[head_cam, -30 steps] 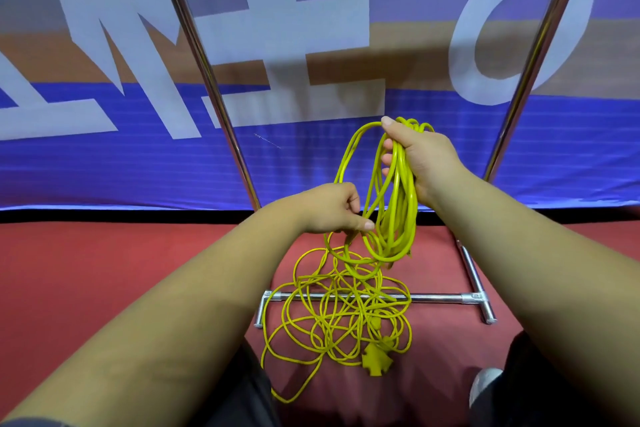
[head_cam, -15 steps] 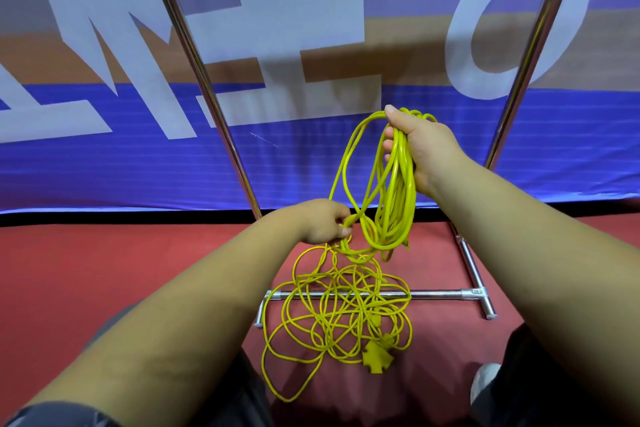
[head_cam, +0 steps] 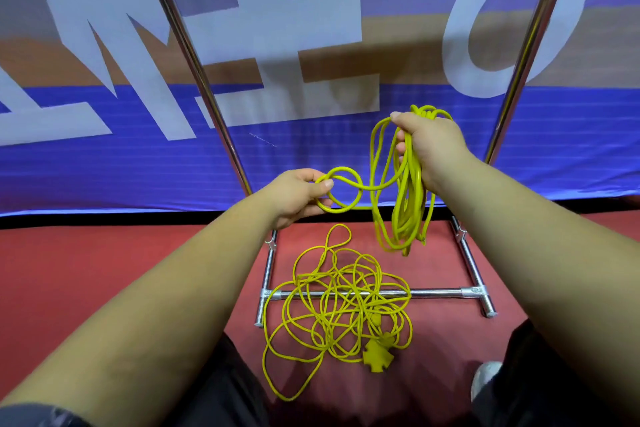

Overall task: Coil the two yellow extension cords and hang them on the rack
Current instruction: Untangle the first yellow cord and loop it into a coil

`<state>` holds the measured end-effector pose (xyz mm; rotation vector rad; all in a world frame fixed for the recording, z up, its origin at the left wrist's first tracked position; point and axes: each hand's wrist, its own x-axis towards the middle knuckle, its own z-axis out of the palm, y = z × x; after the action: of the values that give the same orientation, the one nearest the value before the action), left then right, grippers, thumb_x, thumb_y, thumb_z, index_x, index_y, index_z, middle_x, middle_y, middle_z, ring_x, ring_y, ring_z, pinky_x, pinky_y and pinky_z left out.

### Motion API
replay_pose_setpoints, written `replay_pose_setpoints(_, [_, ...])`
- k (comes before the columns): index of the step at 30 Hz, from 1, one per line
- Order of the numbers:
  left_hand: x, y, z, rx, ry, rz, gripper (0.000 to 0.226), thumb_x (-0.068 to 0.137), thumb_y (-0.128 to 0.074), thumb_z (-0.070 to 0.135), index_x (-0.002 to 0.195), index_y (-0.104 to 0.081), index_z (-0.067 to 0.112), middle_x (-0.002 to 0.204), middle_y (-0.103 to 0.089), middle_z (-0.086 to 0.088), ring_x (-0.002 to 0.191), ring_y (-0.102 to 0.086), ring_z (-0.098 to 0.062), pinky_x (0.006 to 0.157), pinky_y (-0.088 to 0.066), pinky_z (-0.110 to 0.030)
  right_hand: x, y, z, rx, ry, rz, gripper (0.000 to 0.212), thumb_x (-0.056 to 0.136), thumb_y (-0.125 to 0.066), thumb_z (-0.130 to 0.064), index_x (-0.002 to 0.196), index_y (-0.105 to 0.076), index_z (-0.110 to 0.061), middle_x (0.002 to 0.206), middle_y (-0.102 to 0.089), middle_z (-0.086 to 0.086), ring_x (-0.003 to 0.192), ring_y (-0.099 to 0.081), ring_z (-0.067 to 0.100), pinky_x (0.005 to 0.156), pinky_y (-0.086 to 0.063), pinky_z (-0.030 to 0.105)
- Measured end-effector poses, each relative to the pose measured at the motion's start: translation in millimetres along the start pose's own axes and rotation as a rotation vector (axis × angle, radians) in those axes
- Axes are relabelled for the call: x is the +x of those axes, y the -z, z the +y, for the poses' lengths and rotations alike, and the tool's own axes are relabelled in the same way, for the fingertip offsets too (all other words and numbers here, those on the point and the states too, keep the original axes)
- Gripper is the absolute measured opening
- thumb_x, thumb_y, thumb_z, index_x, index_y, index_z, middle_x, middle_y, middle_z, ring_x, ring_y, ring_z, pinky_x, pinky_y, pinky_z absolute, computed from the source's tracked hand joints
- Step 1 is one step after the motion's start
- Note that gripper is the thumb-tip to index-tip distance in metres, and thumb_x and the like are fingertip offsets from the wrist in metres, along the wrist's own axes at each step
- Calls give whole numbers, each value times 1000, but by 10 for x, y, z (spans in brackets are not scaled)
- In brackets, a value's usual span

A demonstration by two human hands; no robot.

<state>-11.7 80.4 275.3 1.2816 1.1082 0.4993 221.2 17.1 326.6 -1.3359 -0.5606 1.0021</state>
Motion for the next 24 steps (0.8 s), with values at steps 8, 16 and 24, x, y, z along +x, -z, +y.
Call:
replay_pose_setpoints(8, [-27,-111,45,-121,-23,28,25,107,-56,31,115,-60,8,82,-52,-8,73,-65,-19,83,-64,-42,5,-33,112,-75,5,32,22,90,-81,-30,76,-74,-14,61,-64,-2,49,-58,13,55,-50,30])
replay_pose_setpoints(16, [-35,-97,-1,186,-104,129,7,96,-70,7,103,-74,7,79,-62,-9,75,-59,-24,81,-59,-41,-14,-107,181,-103,23,24,21,89,-80,-28,76,-73,-14,62,-64,0,48,-57,14,58,-50,33])
replay_pose_setpoints(24, [-63,-59,74,843,-365,440,17,98,-64,39,91,-72,26,69,-66,2,69,-64,-18,62,-49,-29,-102,-227,249,-336,84,-108,29,89,-79,-27,67,-65,-15,55,-60,-1,44,-53,17,54,-48,31])
